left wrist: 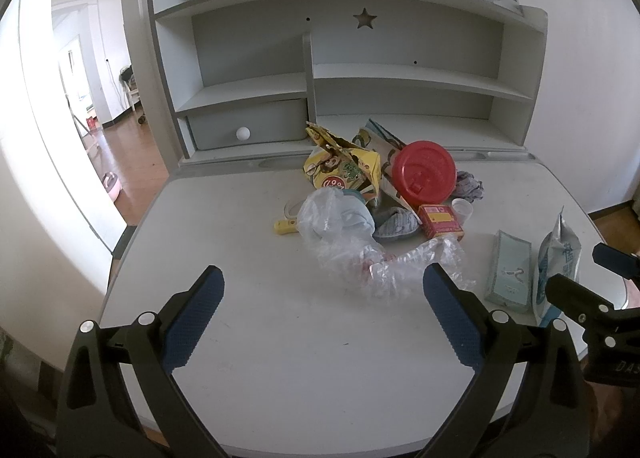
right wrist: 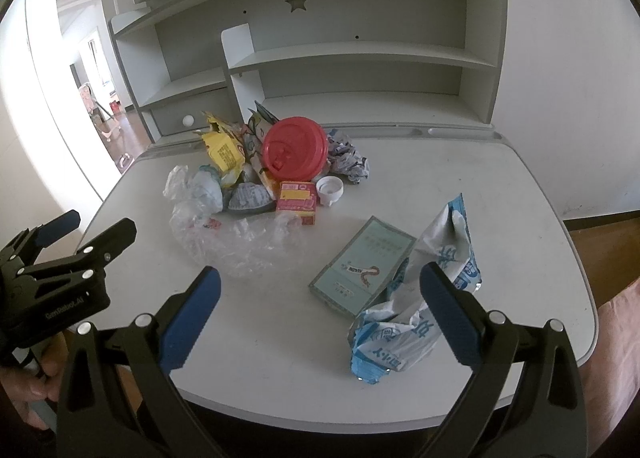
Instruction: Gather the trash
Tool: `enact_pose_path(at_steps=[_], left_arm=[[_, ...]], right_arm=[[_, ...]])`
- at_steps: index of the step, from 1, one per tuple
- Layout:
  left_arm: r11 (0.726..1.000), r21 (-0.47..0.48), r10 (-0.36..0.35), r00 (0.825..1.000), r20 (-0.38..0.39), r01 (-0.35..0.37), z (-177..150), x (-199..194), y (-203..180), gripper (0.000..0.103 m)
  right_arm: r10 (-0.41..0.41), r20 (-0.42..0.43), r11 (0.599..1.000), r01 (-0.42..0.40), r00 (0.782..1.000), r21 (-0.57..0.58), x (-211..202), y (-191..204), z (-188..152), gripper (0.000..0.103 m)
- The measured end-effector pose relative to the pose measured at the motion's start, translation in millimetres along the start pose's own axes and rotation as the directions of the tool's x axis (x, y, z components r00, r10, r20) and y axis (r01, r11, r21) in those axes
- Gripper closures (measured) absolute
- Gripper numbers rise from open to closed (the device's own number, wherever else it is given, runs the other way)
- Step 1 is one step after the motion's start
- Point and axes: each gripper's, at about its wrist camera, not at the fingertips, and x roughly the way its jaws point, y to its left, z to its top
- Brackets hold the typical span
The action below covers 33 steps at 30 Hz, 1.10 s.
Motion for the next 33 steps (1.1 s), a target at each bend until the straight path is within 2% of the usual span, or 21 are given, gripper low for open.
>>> enact_pose_path(at_steps=[33], left_arm=[[1.000,-0.001,-0.001,1.000,-0.006,0.001,-2.0,0.9,0.8,0.006]], right_arm=[[0.004,0.001,1.000,-0.004,1.000,0.002,2.0,-2.0,-0.8,0.007]])
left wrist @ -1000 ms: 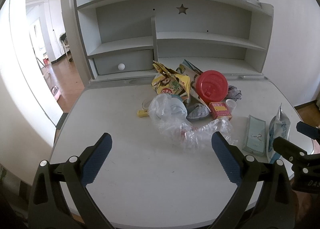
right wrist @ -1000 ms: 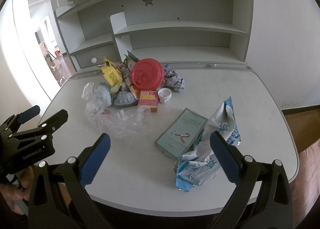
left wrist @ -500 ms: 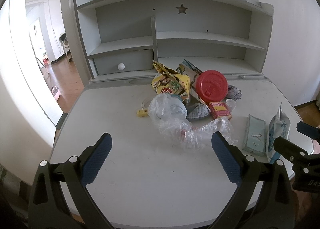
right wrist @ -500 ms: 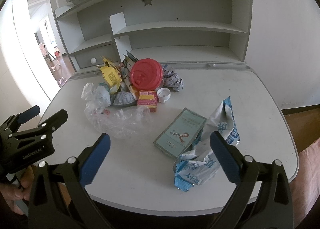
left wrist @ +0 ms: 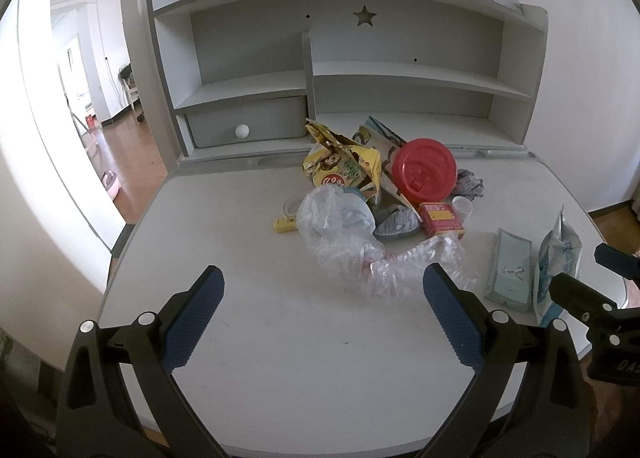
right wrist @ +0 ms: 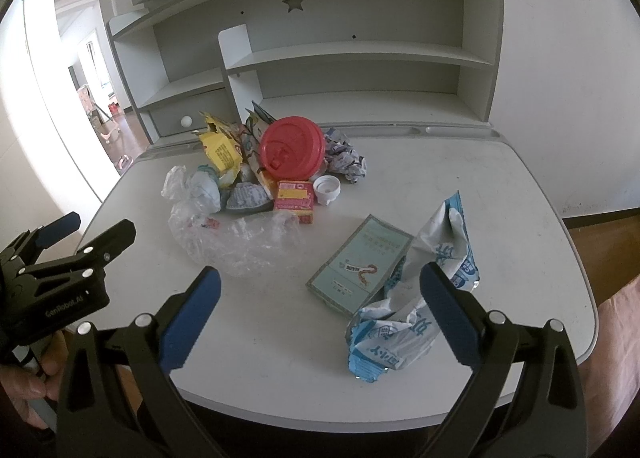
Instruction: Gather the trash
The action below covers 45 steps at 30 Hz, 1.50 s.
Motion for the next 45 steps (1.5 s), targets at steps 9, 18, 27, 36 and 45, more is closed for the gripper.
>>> enact_pose_path(at_steps=[9,18,27,36,45], left_arm=[[0.990,-0.114,-0.095,0.987,-0.129,0.081,-2.9,39.7,33.1,0.006],[0.969,-0.164,-0.225,0.937,-0.268,0.185,11.5,102.2,4.9,0.006],[0.948,-0.179,-0.305,0.917,-0.258,0.265,1.6,108.2,1.3,0.074],[0.960,-0.140,-0.265,0.951,-0.157,0.244,-4.9,34.9,78.1,0.075],[0.974,-0.162,-0.180,0.973,-0.144,0.156,-20.5,18.5,137.2,0.075]], right_arm=[[0.003,-0.016,1.000,-0.003,1.000,0.017,4.2,-7.8,-3.5,0.007],[0.007,-0.046,0.999,-0.006,0.999,0.037,17.3,-32.2,-4.2,0.007],[0.052,-0.068,0.999,-0.052,0.996,-0.007,26.6,-26.5,9.4,0.007],[0.220,-0.127,0.957,-0.240,0.967,-0.163,67.2,49.9,44.8,0.016],[0.173,-0.258,0.913,-0.252,0.951,-0.320,152.1,143.0,62.8,0.046]])
